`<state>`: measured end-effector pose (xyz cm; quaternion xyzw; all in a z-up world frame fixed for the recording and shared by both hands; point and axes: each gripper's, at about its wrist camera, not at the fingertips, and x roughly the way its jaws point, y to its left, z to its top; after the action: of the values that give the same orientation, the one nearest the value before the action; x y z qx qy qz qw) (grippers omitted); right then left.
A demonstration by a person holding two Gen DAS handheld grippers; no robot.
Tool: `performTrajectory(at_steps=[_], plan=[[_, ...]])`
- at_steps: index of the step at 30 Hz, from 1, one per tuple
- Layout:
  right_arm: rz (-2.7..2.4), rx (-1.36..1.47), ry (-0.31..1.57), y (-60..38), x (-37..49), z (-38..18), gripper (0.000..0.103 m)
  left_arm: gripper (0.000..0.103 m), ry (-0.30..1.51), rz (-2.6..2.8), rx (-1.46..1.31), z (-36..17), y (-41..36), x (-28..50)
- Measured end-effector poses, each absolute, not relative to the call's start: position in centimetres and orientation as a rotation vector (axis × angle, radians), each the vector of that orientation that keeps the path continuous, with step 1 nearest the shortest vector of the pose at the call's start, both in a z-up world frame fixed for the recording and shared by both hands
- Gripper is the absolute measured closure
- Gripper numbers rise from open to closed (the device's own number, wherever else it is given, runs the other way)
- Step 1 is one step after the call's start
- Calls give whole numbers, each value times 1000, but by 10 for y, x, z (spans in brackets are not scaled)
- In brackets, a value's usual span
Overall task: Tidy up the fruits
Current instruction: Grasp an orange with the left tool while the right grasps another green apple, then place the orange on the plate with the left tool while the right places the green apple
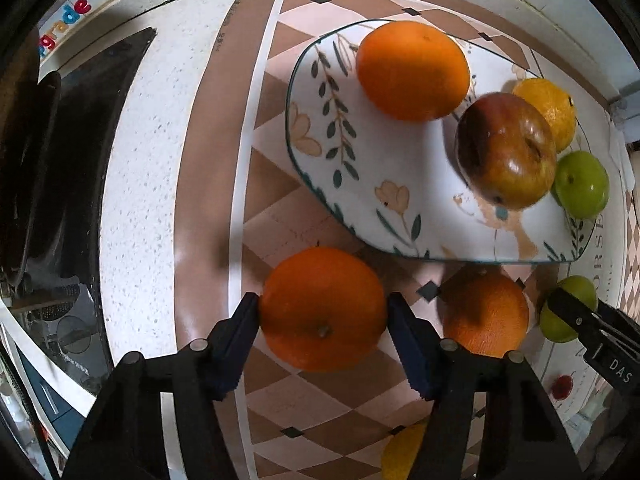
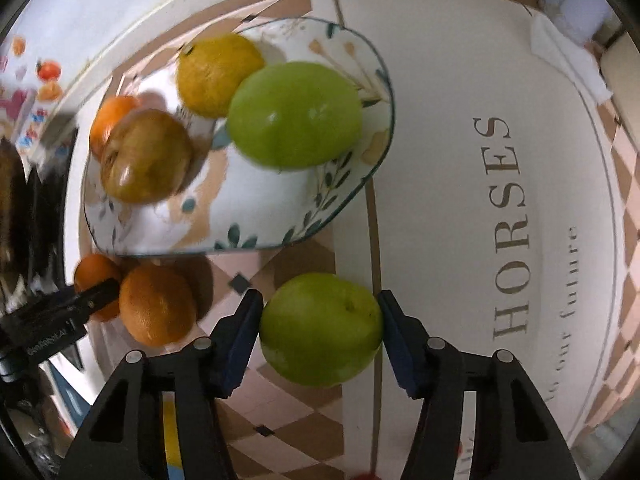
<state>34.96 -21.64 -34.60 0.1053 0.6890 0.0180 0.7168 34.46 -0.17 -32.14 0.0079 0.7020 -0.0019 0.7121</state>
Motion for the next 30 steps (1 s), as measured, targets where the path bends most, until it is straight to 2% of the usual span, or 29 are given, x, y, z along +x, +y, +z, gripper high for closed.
performTrajectory(at_steps=[12,21,27,30], plan=[[101,289,1567,-199,311,-354,41,41,1578,-38,18,-324,0,265],[89,244,1576,-184,309,-349,41,41,1564,-45,17,-324,-10,254],[85,295,1601,-183,308,-355,40,41,1555,-47,18,-318,-5,277],[90,318,1617,-191,306,-358,29,41,1556,-47,16,-315,-5,278]])
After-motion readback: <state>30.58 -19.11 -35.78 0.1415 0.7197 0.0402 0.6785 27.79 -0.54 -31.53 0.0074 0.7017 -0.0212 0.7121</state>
